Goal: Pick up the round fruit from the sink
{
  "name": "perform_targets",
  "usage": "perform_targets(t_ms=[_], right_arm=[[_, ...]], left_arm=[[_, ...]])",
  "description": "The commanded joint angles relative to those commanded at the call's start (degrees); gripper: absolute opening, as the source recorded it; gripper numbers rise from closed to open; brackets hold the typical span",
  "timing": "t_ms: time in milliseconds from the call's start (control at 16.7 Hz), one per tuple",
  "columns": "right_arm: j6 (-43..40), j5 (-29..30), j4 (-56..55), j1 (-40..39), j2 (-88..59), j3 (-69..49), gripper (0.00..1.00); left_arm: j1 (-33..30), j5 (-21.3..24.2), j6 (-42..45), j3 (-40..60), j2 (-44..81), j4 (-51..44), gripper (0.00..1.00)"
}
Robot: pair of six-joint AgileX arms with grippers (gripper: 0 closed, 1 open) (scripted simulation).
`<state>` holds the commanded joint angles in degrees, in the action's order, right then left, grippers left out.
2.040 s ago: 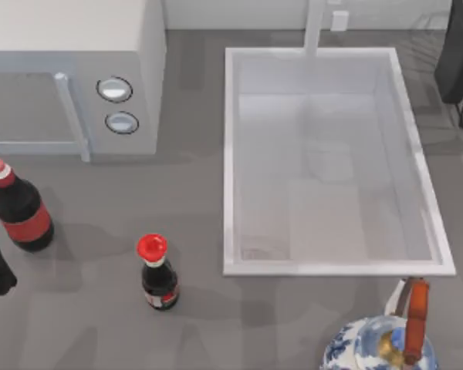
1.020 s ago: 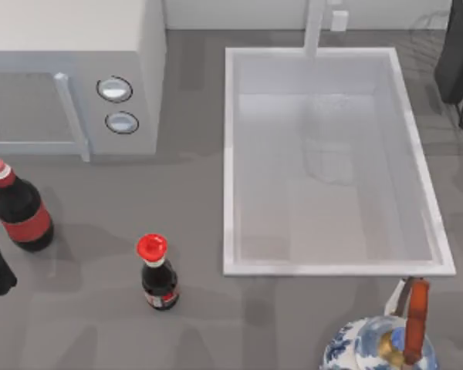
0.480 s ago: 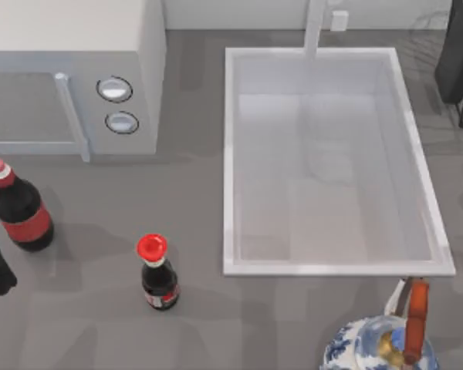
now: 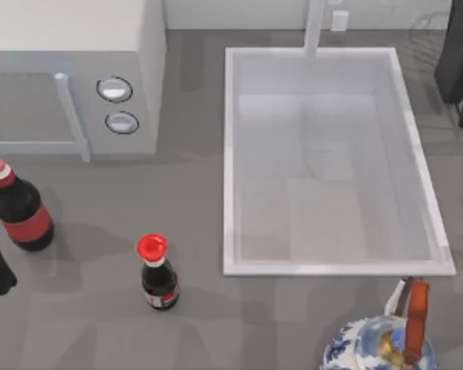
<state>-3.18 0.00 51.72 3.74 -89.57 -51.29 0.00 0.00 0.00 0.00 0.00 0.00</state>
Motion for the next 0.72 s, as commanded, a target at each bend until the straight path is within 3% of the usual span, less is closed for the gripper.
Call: perform_targets(t_ms=[360, 720], right_arm=[[0.0, 0.0, 0.0, 0.0, 0.0, 0.0, 0.98], [0.0, 0.0, 0.0, 0.0, 0.0, 0.0, 1.0]], left_arm=[[0.0, 0.0, 0.0, 0.0, 0.0, 0.0, 1.0], [0.0, 0.0, 0.0, 0.0, 0.0, 0.0, 1.0]])
